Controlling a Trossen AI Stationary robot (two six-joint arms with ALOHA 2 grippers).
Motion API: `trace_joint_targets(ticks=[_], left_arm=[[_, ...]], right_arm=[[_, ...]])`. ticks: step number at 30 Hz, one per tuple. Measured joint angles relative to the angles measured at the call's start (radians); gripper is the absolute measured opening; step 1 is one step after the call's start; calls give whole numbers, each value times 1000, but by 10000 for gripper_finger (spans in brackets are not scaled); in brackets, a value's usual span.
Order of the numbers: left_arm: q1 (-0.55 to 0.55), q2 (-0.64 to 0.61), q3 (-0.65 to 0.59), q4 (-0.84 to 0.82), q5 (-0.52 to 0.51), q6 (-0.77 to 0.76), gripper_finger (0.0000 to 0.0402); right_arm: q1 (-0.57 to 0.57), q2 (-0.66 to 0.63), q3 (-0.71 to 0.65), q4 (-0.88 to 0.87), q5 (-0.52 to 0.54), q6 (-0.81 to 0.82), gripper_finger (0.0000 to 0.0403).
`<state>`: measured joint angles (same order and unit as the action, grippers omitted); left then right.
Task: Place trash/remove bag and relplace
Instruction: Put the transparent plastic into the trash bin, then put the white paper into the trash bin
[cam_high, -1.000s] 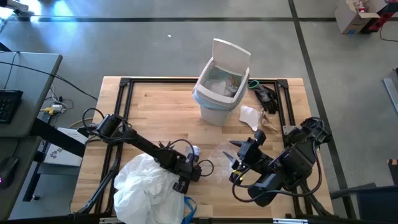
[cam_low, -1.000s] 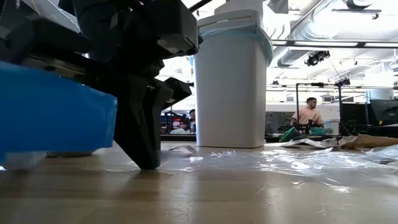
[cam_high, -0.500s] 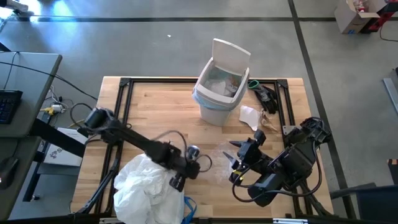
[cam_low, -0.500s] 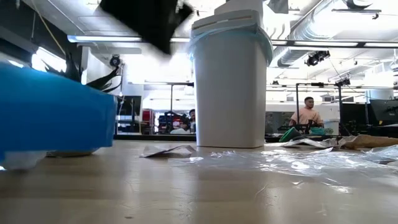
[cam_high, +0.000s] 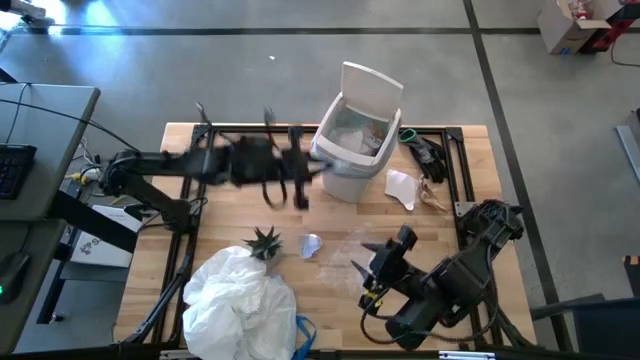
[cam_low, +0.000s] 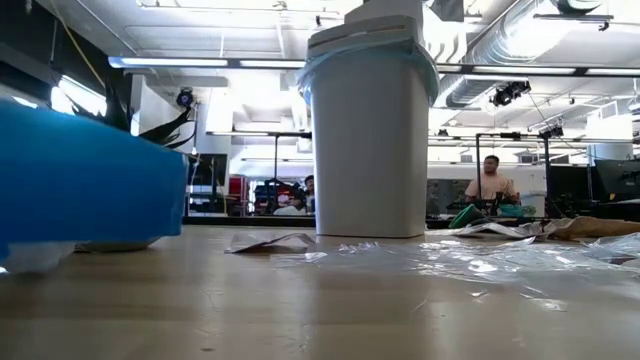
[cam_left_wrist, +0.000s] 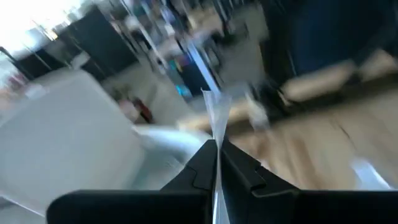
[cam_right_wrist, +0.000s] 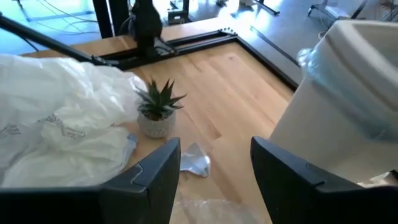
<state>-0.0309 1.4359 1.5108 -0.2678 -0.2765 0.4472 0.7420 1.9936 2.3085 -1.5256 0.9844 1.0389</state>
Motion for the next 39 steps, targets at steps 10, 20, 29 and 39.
trace_joint_targets(ticks=[10, 20, 29, 39], left_arm=[[332, 169, 176, 30, 329, -119, 0], [397, 323, 253, -72, 390, -183, 56], [391, 293, 266, -74, 428, -224, 170], [374, 192, 265, -163, 459, -229, 193]], right_arm=[[24, 95, 0, 5, 1, 78, 183], [31, 110, 0, 32, 4, 89, 183], [32, 110, 0, 24, 11, 87, 183], [29, 123, 0, 22, 8, 142, 183]])
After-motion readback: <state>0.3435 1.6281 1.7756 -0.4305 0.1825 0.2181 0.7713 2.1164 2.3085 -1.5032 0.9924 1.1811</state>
